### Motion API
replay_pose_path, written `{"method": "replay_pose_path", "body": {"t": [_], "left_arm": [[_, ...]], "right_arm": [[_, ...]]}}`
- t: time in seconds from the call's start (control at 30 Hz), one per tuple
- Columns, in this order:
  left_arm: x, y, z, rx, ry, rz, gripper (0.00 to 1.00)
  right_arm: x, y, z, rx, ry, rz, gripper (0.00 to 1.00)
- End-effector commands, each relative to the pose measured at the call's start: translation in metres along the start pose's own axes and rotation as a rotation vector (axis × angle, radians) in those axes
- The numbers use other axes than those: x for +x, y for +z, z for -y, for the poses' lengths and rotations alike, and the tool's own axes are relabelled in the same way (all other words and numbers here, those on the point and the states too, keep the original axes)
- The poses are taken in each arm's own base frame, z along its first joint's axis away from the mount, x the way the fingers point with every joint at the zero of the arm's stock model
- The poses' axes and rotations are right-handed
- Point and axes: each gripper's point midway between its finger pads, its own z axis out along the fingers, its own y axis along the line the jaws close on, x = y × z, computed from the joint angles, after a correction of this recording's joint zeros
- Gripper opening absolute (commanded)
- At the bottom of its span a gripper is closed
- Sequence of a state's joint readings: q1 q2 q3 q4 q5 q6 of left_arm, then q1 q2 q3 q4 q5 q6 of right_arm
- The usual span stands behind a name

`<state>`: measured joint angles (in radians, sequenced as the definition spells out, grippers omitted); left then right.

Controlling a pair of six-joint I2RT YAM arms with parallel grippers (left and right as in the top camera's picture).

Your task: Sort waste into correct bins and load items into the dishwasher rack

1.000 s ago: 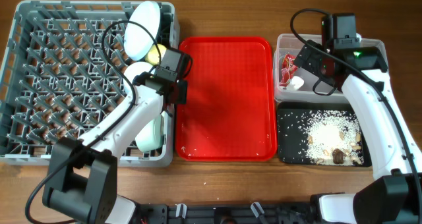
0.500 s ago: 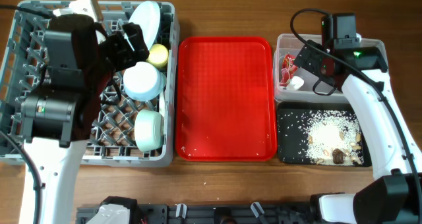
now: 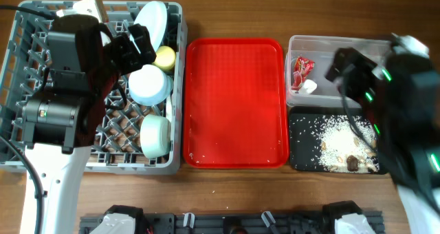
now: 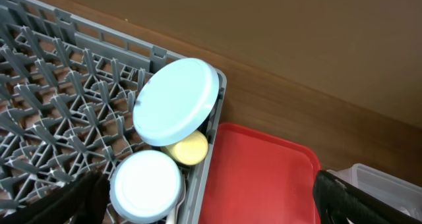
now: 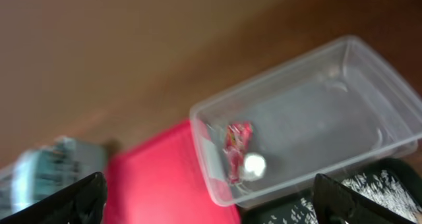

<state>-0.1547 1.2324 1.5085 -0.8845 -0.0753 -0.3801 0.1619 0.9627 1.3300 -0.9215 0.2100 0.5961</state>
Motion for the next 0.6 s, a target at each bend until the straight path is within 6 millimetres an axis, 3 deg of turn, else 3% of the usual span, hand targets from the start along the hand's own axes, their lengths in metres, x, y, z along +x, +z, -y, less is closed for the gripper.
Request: {"method": "replay_pose_path", "body": {"t": [0.0,0.1,0.23,0.33,0.43,0.47,0.57], "left_arm": [[0.0,0.0,0.001,0.01,-0.01,-0.003,1.0],[0.0,0.0,0.001,0.01,-0.01,-0.003,1.0],[0.0,0.0,0.001,0.01,-0.01,-0.003,1.0],[0.0,0.0,0.001,0.01,-0.01,-0.003,1.0],[0.0,0.0,0.001,0.01,-0.01,-0.003,1.0],[0.0,0.0,0.001,0.01,-0.01,-0.003,1.0],[0.0,0.0,0.001,0.01,-0.01,-0.003,1.0]], "right_arm": [[-0.019,-0.067,0.003,-0.111,0.023,0.159,1.0],[-0.019,-0.105,0.014,-0.151,0.039,0.233,1.0],[0.001,-0.153,0.036,-0.215,0.053,0.293,1.0],[-0.002,-0.167,0.037,-0.31,-0.018,0.484,1.0],[0.004,-0.158,0.003,-0.525,-0.255,0.781,1.0],[0.012,-0.146,-0.005,-0.579,-0.296,0.833,1.0],[0.041,-0.092,-0.001,-0.612,-0.256,0.846,1.0]]}}
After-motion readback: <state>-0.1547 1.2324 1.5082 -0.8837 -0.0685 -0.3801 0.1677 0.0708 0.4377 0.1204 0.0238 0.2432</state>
